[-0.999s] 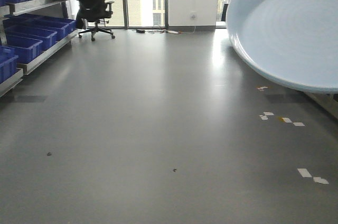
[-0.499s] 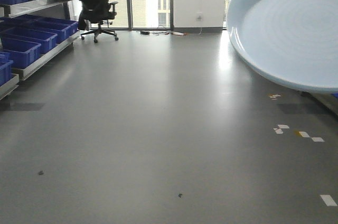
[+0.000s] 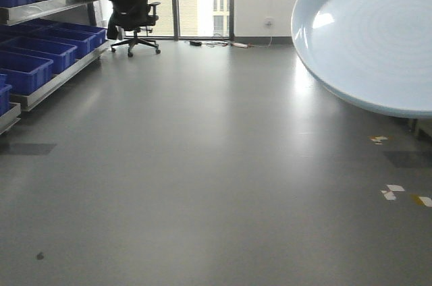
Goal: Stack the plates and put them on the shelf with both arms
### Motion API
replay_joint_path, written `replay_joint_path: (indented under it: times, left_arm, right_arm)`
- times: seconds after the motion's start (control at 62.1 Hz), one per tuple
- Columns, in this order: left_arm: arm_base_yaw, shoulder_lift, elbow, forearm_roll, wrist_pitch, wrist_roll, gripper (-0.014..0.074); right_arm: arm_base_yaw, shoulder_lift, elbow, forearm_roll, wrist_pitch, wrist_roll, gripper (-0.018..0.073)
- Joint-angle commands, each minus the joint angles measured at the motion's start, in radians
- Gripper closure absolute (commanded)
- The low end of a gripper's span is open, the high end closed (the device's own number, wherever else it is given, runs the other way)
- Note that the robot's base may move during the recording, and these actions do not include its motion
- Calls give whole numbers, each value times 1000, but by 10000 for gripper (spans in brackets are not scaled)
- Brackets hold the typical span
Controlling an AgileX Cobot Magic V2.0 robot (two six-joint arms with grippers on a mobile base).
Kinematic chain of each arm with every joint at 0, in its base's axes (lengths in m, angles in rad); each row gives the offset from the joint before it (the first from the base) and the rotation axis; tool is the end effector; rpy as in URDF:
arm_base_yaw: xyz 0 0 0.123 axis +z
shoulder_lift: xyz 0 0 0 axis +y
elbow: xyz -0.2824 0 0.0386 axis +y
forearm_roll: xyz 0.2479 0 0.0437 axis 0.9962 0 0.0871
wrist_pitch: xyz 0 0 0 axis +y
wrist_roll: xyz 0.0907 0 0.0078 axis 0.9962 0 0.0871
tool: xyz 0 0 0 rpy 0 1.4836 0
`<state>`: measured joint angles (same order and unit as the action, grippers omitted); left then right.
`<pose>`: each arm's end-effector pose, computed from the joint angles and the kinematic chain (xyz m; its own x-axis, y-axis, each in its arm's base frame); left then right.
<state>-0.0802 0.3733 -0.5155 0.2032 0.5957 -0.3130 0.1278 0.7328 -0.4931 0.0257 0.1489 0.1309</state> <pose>0.0756 0.0043 0.3086 -0.3407 -0.1157 -0.9330 -0.0759 0.9925 -0.0954 0.1527 0.0200 0.2971 -0.3112 0.1170 -0.9431 -0.0836 0.9852 0.1498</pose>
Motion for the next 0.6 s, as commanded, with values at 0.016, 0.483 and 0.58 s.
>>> replay_joint_path:
  times: [0.016, 0.483, 0.58]
  left_arm:
    - [-6, 5, -28, 8, -83, -2, 507]
    - [-6, 5, -28, 8, -83, -2, 507]
    - [-6, 5, -28, 8, -83, -2, 507]
  right_arm:
    - [-5, -8, -33, -1, -95, -2, 511]
    - [-5, -8, -33, -1, -95, -2, 511]
    - [-5, -8, -33, -1, -95, -2, 511]
